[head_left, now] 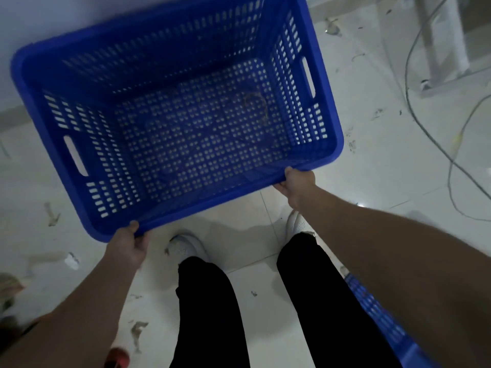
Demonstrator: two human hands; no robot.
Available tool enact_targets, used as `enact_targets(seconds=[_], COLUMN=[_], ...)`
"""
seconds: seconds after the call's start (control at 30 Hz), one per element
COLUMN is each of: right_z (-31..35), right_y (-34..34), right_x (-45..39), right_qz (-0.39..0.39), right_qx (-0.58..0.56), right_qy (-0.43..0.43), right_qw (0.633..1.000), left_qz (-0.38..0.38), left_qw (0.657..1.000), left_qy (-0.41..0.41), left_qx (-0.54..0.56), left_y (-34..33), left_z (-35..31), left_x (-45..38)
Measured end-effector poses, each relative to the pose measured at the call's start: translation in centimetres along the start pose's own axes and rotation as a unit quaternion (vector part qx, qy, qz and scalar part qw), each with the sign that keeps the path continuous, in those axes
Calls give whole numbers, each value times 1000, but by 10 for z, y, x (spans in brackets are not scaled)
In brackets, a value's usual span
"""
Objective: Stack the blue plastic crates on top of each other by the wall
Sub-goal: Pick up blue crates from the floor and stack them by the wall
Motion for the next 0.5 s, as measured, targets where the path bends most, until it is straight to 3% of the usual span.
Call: enact_targets(seconds=[0.3,0.43,0.5], right_z=[9,17,22], right_y=[-17,-16,-16], right_x=[1,1,0], right_qz=[33,45,61], right_qx=[13,23,37], right_qy=[-43,-39,-30], right_qw=[998,998,997], left_qz=[27,-3,-33], left_qw=[999,996,995], left_qy=[-39,14,0], left_qx=[-24,-84,-96], left_y=[2,0,-4], left_z=[-16,-14,-23], left_x=[-6,13,28])
Point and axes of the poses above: each hand's wrist, its own x-axis away from the middle knuckle, its own y-axis out of the back of the hand, z = x × y, the point moved 5 cm from there along -x, towards the middle knuckle, and after that the axes turned 15 degrees about y, right-handed, at the moved point
